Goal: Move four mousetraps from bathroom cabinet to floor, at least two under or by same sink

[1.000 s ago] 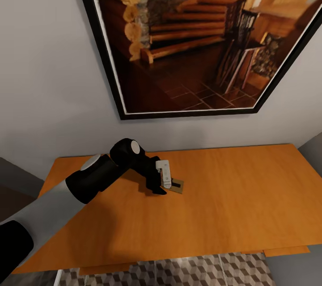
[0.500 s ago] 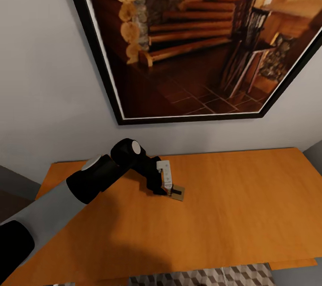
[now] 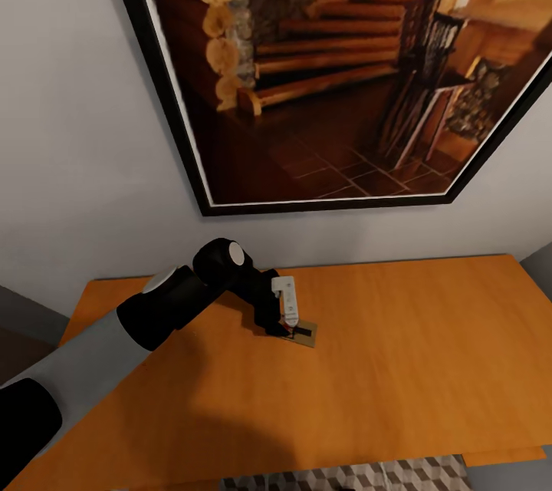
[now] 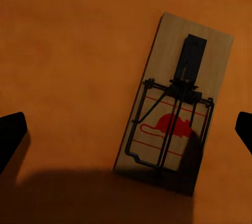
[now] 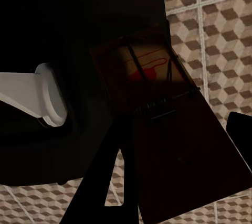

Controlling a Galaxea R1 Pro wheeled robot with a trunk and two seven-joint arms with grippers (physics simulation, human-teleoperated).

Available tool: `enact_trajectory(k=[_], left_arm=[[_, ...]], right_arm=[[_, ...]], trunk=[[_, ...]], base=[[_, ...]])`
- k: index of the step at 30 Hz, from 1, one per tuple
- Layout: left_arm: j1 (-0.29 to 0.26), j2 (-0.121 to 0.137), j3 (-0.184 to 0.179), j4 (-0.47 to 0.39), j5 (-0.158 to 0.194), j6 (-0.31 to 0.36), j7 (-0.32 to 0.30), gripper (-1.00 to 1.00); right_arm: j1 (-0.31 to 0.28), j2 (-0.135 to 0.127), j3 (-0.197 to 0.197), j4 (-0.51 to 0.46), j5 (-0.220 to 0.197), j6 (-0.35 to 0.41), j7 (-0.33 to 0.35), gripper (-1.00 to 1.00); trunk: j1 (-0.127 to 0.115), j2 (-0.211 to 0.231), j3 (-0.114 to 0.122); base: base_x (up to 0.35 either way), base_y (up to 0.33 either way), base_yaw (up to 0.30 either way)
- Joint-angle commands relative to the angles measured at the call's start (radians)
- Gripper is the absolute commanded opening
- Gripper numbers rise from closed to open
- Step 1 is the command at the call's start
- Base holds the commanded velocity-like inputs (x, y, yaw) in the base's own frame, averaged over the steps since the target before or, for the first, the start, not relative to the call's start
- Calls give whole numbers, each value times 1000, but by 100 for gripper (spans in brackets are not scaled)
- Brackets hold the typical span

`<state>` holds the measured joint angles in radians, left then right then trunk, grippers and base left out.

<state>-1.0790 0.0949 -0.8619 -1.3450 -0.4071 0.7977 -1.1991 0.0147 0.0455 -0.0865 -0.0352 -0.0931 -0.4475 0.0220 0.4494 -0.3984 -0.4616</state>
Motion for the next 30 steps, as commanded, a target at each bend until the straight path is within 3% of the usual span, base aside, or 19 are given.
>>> enact_trajectory(k=[1,13,20,30], left_arm=[[-1,0,-1,-1,-6,8,-7,100],[-1,0,-11,1,-6,8,-6,100],[-1,0,-48,4,-6,8,-5,100],[-1,-1,-52,9,-5,8,-5,100]], right_arm=[[1,1,-7,-2,-2,-2,-1,-100],[1,1,-7,-3,-2,-2,-1,-100],[1,1,-7,-2,-2,-2,-1,-100],[1,1,-7,-2,-2,-2,-1,-100]], trunk=[[1,-2,-1],[1,-2,-1],[1,-2,-1],[1,-2,-1]], base=[[0,0,0],[0,0,0],[0,0,0],[0,0,0]])
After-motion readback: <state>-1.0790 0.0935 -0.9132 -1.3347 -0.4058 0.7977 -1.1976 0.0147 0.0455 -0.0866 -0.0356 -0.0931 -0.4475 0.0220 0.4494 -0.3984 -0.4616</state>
